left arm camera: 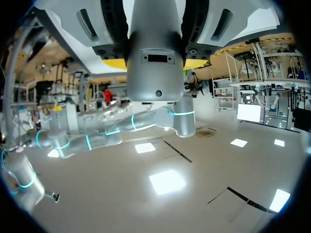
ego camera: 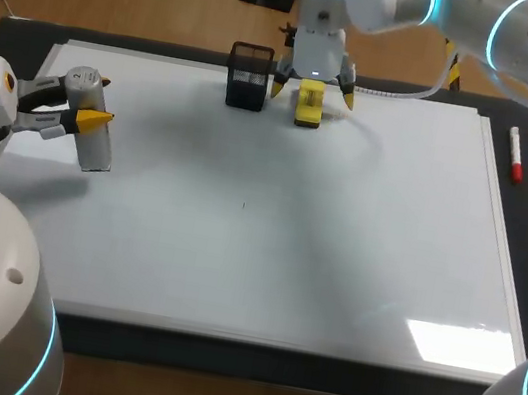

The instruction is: Pick up the inspection probe, press it on each red-marked spot on the whiteboard one by one, put down the probe, pick up the eraser, and wipe off all the red marks.

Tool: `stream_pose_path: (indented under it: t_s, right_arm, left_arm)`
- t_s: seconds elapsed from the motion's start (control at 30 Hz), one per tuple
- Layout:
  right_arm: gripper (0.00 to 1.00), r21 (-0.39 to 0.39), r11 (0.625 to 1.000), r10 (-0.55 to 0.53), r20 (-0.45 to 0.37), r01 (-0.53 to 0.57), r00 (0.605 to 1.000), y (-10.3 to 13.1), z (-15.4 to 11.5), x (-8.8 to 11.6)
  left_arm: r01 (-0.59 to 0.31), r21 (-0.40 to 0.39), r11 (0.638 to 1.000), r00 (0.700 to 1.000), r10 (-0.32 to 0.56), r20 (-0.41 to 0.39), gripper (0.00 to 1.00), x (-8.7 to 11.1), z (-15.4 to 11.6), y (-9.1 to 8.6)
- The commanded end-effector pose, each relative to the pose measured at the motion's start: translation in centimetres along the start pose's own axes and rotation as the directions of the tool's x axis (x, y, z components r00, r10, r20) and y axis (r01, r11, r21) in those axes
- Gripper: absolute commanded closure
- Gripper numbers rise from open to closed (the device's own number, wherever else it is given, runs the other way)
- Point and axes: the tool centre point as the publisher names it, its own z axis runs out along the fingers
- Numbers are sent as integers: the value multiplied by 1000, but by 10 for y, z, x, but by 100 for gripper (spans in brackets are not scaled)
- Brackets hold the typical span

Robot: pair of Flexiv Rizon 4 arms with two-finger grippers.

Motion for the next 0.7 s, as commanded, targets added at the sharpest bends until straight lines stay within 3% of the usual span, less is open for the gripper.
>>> stream_pose_path:
  t_s: [0.03,0.23,0.43,0.53,0.7]
  right_arm:
    - [0,22,1000,16,15,-17,1000,9,-15,17]
    - [0,30,997,65,81,-68,995,11,-32,29]
    - [0,8,983,180,163,-184,970,14,-52,41]
    - [0,-9,963,266,195,-269,944,15,-59,47]
    - [0,-84,905,423,300,-418,855,18,-70,57]
  left_arm:
    - [0,-1,1000,1000,0,1,100,0,0,-1]
    - [0,-1,1000,1000,0,1,100,0,0,-1]
    - [0,-1,1000,1000,0,1,100,0,0,-1]
    - [0,-1,1000,1000,0,1,100,0,0,-1]
    - [0,-1,1000,1000,0,1,100,0,0,-1]
